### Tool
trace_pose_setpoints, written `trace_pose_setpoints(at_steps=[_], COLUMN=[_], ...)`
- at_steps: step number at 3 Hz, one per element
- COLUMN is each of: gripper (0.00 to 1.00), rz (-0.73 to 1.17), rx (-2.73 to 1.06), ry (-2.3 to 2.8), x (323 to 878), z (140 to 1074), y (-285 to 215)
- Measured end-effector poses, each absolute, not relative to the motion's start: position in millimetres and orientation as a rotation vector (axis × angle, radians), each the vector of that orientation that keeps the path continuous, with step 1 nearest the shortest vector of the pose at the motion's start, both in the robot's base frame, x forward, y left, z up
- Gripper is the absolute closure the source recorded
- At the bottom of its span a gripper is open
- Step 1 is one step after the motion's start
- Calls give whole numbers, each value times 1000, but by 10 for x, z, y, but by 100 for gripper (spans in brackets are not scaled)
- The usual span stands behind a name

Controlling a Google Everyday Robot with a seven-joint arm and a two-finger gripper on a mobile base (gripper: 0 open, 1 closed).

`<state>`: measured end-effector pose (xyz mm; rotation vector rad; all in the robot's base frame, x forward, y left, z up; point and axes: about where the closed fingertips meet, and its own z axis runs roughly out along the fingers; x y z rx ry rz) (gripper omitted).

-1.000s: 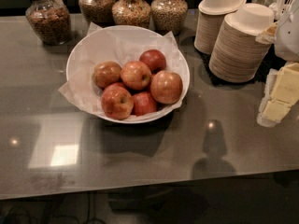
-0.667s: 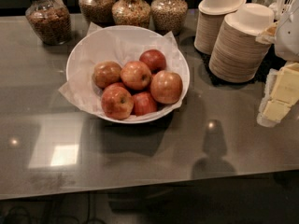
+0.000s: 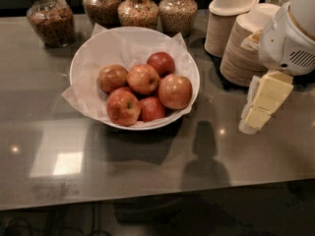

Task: Pick apple from white bowl

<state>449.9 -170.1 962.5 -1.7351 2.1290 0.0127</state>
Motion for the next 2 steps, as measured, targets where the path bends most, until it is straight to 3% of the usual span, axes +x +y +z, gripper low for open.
trace_pose_setpoints(at_steps=[1,2], gripper=[0,0], rz=[129,138], rx=[-1751,-1751], ry=[2057,2054], x=[4577,4573], z=[9588,9591], y=[-1335,-1315])
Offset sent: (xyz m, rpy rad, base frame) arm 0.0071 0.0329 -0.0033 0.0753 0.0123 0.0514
